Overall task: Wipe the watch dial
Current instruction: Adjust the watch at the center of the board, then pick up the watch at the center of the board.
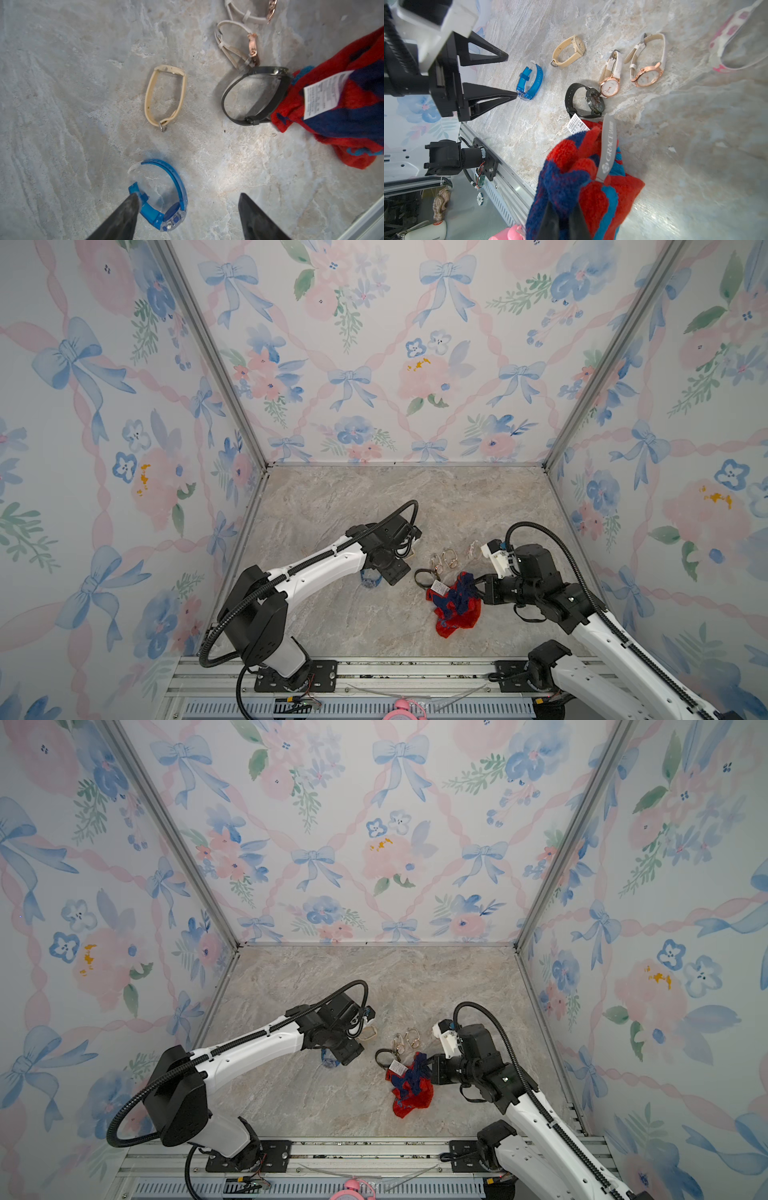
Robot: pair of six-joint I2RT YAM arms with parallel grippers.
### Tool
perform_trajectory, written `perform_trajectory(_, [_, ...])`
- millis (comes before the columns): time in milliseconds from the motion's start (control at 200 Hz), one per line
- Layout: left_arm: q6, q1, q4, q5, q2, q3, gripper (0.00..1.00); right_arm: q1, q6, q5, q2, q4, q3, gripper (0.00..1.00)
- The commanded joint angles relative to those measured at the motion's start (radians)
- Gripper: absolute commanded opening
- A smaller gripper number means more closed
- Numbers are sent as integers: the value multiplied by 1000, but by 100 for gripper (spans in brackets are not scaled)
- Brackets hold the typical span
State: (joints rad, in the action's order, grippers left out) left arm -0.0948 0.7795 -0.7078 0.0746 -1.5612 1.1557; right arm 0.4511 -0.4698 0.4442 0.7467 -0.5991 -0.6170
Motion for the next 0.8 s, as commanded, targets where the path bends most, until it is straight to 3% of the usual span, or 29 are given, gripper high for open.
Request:
perform_trajectory(0, [-79,-2,-29,31,-40,-1,68,-12,-12,-26,-22,-51,-43,0])
perform_trajectory(285, [52,-3,-77,90,-162,28,57,-12,-12,-26,-11,-51,-42,0])
perform_trajectory(795, [53,-3,-159,83,-253,32,43,-12,-9,-36,-17,-50,-26,0])
